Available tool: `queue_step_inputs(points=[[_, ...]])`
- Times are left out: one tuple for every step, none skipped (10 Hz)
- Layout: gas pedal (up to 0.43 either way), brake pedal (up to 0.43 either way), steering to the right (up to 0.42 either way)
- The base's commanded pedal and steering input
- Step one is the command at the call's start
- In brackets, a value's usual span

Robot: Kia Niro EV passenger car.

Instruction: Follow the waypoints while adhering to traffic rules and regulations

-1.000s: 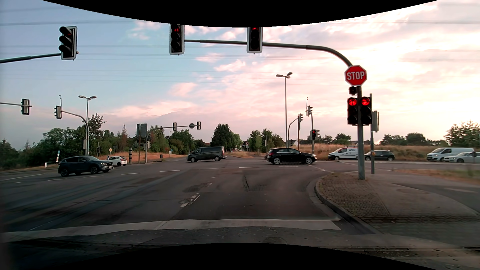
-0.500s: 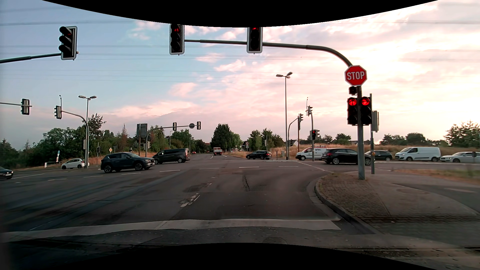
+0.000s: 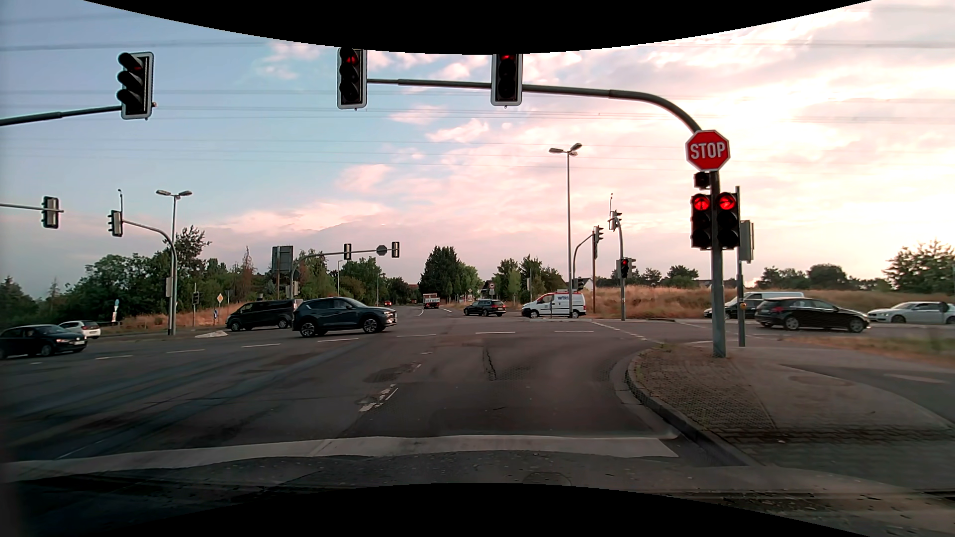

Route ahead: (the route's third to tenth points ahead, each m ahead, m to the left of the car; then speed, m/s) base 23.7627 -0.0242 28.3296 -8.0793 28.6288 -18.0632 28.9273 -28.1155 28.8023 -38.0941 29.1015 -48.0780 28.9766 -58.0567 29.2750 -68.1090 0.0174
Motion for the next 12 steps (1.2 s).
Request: queue_step_inputs(points=[[0.000,0.305,0.001],[0.000,0.305,0.001],[0.000,0.305,0.001],[0.000,0.293,0.001],[0.000,0.293,0.001],[0.000,0.287,0.001],[0.000,0.287,0.001],[0.000,0.287,0.001],[0.000,0.287,0.001],[0.000,0.287,0.001],[0.000,0.287,0.001],[0.000,0.287,0.001]])
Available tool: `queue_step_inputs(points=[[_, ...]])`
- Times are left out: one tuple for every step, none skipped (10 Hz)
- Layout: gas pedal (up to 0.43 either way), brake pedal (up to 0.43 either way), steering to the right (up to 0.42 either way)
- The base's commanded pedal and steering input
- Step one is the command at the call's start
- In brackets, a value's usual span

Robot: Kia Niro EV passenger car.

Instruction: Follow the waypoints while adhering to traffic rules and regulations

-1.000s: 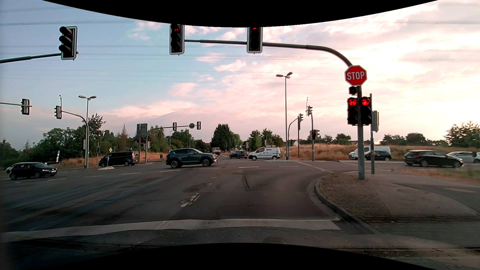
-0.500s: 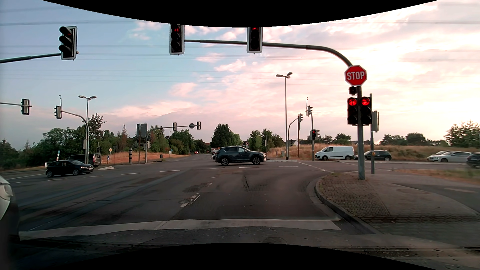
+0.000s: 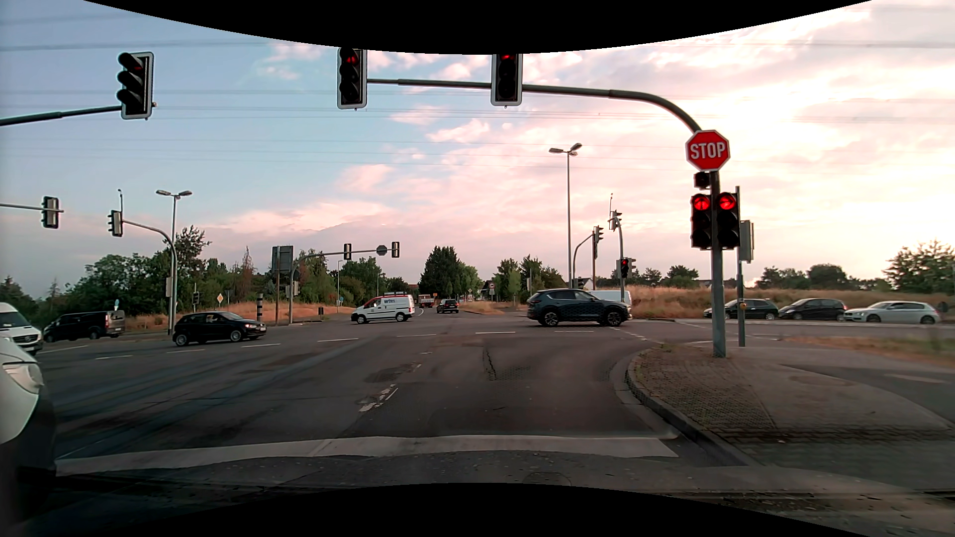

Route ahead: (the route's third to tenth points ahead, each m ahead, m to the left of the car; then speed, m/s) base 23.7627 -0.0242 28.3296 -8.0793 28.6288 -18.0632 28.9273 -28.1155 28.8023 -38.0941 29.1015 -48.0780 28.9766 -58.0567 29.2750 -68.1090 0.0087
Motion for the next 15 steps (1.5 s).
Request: queue_step_inputs(points=[[0.000,0.287,0.001],[0.000,0.287,0.001],[0.000,0.287,0.001],[0.000,0.287,0.001],[0.000,0.287,0.001],[0.000,0.287,0.001],[0.000,0.287,0.001],[0.000,0.280,0.001],[0.000,0.287,0.001],[0.000,0.287,0.001],[0.000,0.287,0.001],[0.000,0.287,0.001],[0.000,0.287,0.001],[0.000,0.280,0.001],[0.000,0.287,0.001]])
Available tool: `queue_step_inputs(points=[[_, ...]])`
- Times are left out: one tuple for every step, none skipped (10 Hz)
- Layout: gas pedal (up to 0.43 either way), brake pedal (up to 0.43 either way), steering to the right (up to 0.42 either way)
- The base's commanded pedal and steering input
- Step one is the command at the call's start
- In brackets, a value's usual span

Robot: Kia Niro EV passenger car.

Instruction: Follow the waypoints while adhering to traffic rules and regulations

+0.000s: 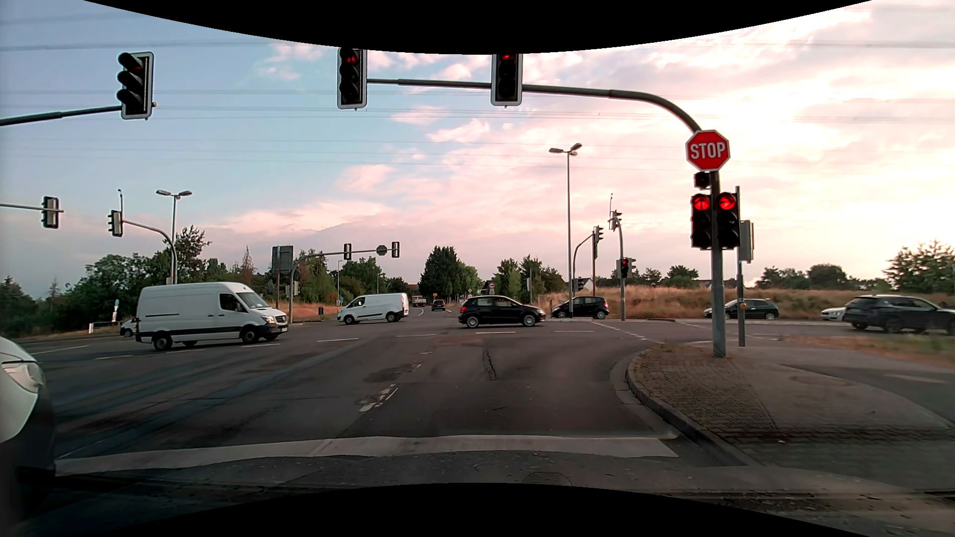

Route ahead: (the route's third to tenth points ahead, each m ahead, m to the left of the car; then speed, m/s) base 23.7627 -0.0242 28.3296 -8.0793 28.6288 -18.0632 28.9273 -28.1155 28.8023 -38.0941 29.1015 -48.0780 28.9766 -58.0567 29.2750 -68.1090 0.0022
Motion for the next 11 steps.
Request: queue_step_inputs(points=[[0.000,0.287,0.001],[0.000,0.287,0.001],[0.000,0.280,0.001],[0.000,0.287,0.001],[0.000,0.287,0.001],[0.000,0.280,0.001],[0.000,0.280,0.001],[0.000,0.287,0.001],[0.000,0.287,0.001],[0.000,0.287,0.001],[0.000,0.287,0.001]])
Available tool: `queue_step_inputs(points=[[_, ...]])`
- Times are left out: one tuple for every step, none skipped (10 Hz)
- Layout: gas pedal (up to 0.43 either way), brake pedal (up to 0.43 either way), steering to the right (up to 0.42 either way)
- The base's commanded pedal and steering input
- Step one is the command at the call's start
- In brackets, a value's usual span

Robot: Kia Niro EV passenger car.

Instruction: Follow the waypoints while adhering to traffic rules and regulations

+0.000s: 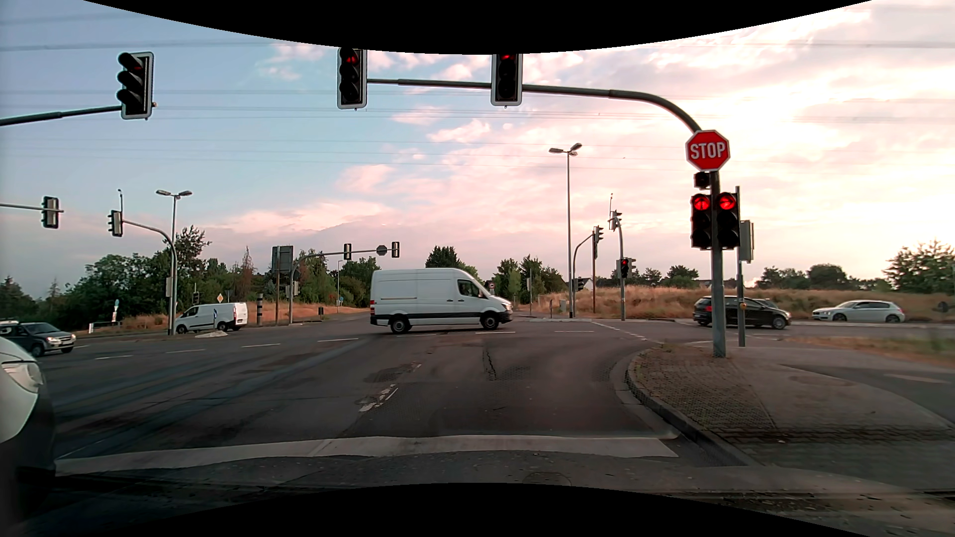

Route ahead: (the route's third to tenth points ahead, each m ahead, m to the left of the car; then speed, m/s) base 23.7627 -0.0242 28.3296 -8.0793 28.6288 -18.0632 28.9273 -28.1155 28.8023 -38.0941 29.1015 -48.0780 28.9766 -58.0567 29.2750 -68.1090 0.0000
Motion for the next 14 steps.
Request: queue_step_inputs(points=[[0.000,0.287,0.001],[0.000,0.280,0.001],[0.000,0.287,0.001],[0.000,0.280,0.001],[0.000,0.287,0.001],[0.000,0.280,0.001],[0.000,0.287,0.001],[0.000,0.280,0.001],[0.000,0.287,0.001],[0.000,0.287,0.001],[0.000,0.287,0.001],[0.000,0.287,0.001],[0.000,0.280,0.001],[0.000,0.287,0.001]])
